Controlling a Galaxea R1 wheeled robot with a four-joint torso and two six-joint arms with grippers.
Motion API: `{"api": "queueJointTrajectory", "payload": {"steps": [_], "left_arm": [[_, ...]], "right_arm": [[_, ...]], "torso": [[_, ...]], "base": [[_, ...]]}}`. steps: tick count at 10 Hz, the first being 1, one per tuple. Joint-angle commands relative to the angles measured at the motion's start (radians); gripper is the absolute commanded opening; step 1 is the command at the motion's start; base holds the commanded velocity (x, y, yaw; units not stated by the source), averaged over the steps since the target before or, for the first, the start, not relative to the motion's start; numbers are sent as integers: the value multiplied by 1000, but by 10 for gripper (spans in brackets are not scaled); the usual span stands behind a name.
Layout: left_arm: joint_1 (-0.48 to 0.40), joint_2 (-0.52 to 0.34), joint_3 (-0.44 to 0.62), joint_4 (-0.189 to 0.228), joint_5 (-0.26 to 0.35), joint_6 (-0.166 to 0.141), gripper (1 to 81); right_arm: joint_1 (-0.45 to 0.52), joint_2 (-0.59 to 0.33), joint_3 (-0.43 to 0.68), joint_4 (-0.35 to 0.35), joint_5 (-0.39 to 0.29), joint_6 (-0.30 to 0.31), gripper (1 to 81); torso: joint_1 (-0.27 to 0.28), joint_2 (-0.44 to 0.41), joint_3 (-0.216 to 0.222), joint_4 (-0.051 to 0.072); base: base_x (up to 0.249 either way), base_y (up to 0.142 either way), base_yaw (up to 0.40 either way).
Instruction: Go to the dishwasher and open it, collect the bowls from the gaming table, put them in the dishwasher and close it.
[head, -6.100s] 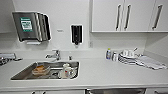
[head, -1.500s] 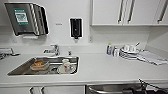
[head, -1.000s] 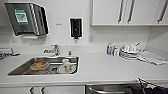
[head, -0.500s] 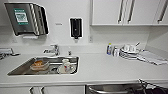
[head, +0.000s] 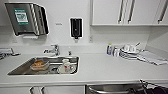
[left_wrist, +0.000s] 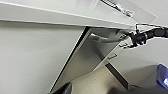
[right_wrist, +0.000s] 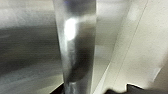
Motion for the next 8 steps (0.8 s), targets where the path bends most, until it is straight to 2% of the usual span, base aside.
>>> {"api": "queueJointTrajectory", "payload": {"steps": [1,3,4,7,8], "left_arm": [[-80,-31,15,11,4,3,811],[-80,-31,15,11,4,3,811],[-80,-31,15,11,4,1,811],[-79,-34,17,10,4,3,811],[-79,-34,17,10,3,1,811]], "right_arm": [[116,-64,9,-20,-132,11,811],[109,-86,19,-42,-149,23,811],[111,-91,38,-104,-195,75,811],[113,-64,117,-364,-282,311,811],[113,-39,125,-422,-296,360,811]], "torso": [[0,0,0,0],[0,0,0,0],[0,0,0,0],[0,0,0,0],[0,0,0,0]], "base": [[0,0,0],[0,0,0],[0,0,0],[0,0,0],[0,0,0]]}}
